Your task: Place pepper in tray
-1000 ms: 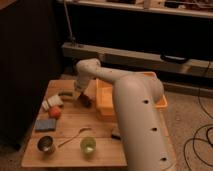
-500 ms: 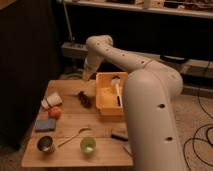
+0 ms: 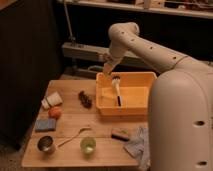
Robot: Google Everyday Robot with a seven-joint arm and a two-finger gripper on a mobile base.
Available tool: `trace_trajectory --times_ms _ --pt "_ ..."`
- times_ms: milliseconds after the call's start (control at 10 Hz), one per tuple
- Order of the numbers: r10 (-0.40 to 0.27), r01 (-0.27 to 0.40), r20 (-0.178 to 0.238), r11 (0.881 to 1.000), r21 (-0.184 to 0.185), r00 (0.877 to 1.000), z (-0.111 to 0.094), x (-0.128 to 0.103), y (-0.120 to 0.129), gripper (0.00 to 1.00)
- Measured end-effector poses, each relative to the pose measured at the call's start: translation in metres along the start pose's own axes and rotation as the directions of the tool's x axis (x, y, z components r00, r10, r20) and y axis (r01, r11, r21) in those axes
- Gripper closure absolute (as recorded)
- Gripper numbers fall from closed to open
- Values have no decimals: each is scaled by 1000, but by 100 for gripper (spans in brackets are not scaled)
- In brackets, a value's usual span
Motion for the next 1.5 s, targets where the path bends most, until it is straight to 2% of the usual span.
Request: trace_trajectory --times_ms 300,500,700,900,1000,1100,1200,1400,1500 --pt "117 -114 -57 993 43 992 -29 61 -21 90" --pt "212 -206 -104 976 70 972 -44 110 -28 90" --pt "327 -315 -149 944 98 933 -53 168 -31 90" --pt "416 -399 -197 909 119 888 -50 216 -28 90" --pt "461 -443 -226 887 129 858 -40 248 -26 90" --pt "479 -461 -240 878 131 844 -30 271 -27 90" --pt "487 -469 -251 873 131 837 -25 285 -28 90" --pt "491 -478 -277 870 119 826 -8 298 -27 90" --pt "486 -474 -289 873 117 825 1 297 -27 90"
